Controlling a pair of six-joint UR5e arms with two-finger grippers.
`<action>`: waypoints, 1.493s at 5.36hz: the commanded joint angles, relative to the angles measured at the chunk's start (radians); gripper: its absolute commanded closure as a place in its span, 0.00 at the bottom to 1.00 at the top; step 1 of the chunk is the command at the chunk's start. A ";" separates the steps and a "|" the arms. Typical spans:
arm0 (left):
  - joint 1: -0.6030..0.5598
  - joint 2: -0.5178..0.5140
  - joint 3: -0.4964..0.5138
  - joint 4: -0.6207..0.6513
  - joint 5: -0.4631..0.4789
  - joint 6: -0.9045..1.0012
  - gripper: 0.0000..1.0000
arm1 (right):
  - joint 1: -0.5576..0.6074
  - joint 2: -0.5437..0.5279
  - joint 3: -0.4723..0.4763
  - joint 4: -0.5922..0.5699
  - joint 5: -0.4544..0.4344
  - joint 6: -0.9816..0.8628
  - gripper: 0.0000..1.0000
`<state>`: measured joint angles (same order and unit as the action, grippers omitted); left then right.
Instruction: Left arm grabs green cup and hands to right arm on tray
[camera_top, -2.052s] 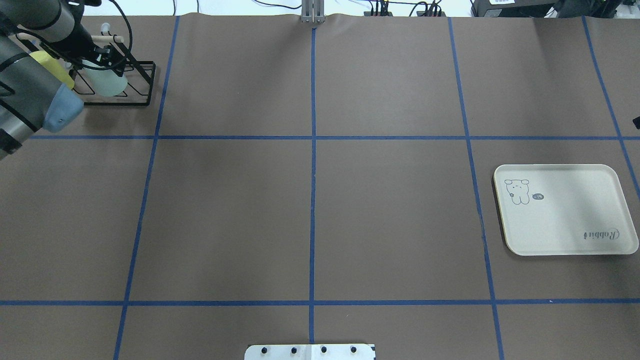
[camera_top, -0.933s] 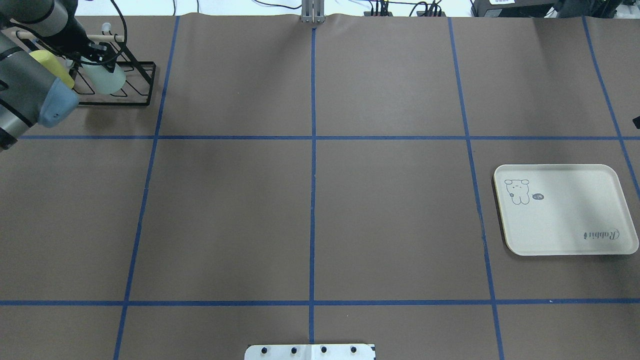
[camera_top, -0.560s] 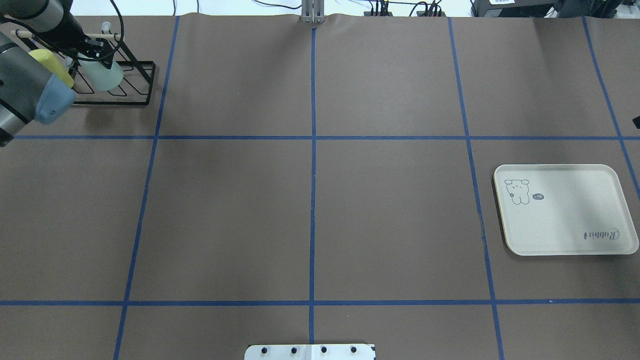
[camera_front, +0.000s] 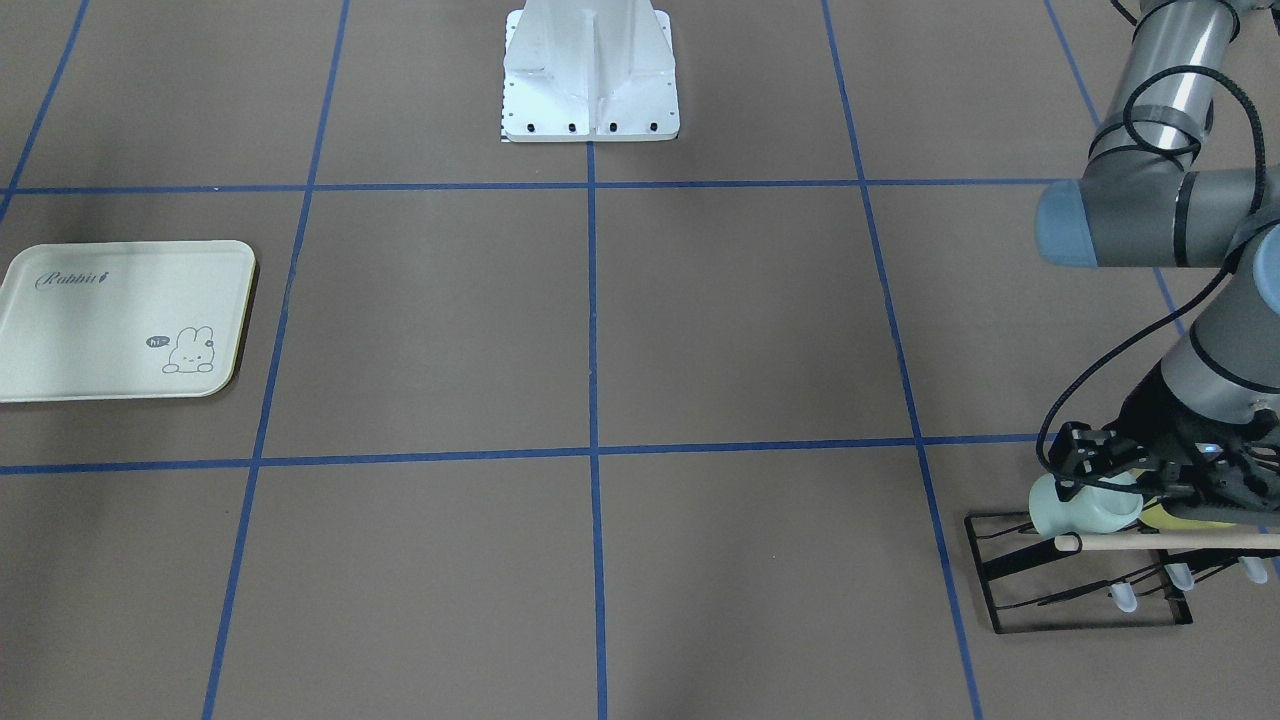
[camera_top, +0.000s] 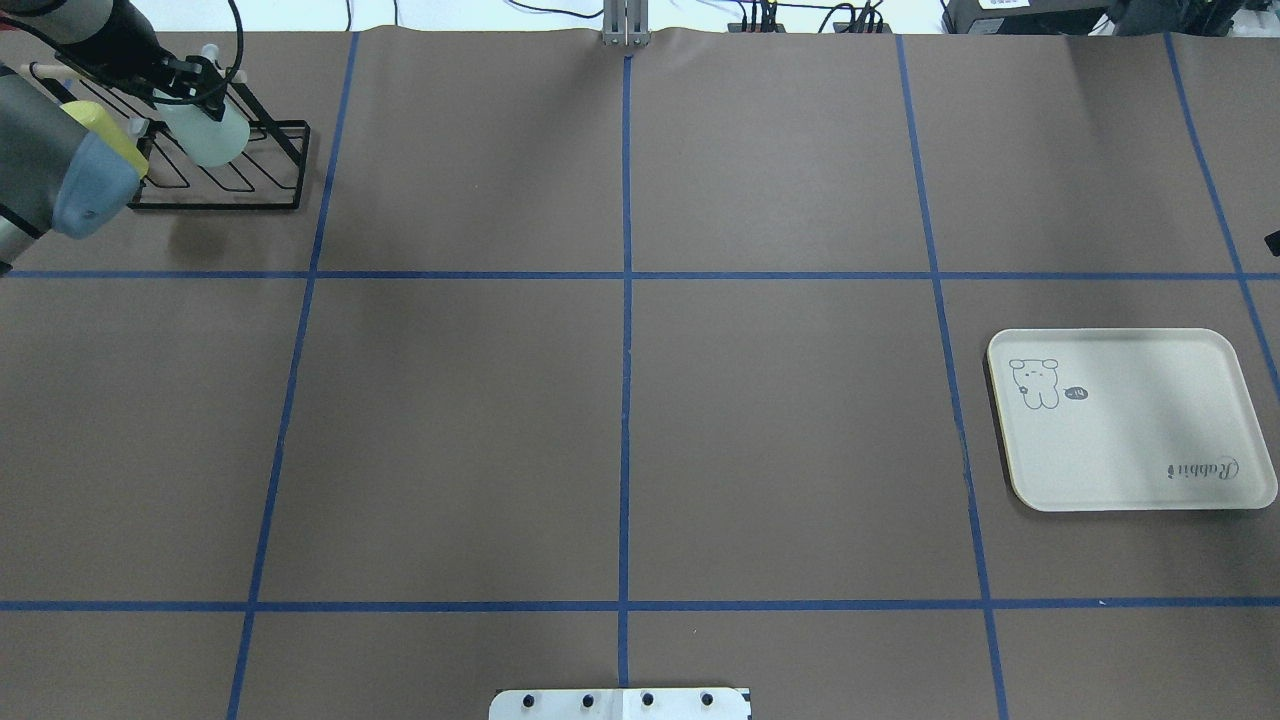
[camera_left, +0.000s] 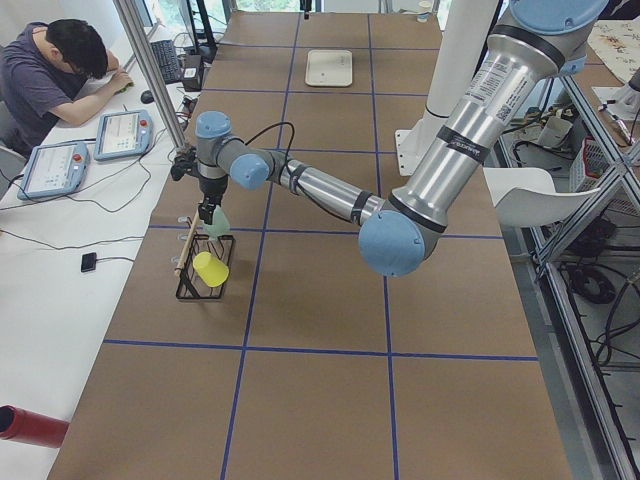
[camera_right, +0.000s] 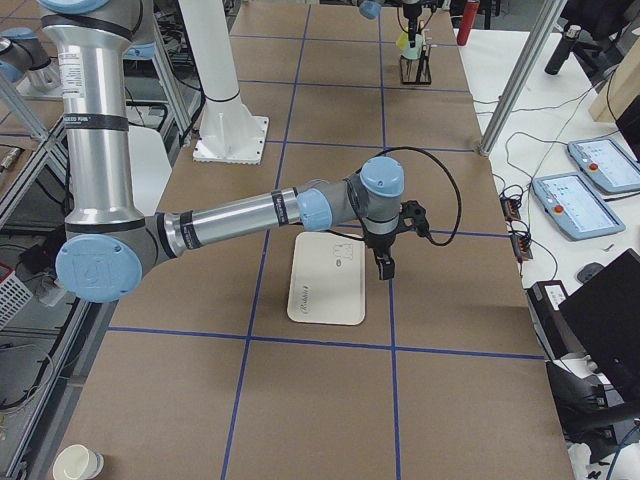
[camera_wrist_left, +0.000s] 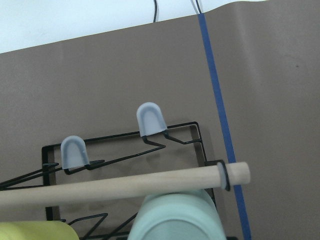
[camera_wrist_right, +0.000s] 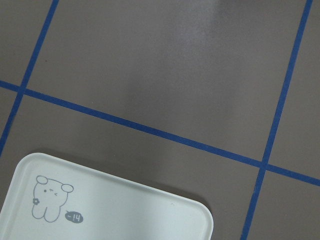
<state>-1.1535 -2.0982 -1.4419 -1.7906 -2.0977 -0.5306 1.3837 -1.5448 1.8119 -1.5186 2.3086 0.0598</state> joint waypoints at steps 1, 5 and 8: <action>-0.021 0.042 -0.127 0.034 -0.016 0.000 0.56 | 0.000 0.000 0.000 0.000 0.000 0.000 0.00; -0.035 0.057 -0.265 0.007 0.015 -0.214 0.57 | -0.094 0.074 0.003 0.213 0.005 0.482 0.00; 0.101 0.055 -0.421 0.002 0.005 -0.597 0.56 | -0.251 0.143 0.001 0.688 -0.071 1.272 0.00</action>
<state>-1.1035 -2.0422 -1.8131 -1.7876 -2.0917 -1.0034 1.1750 -1.4246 1.8126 -0.9881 2.2810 1.0920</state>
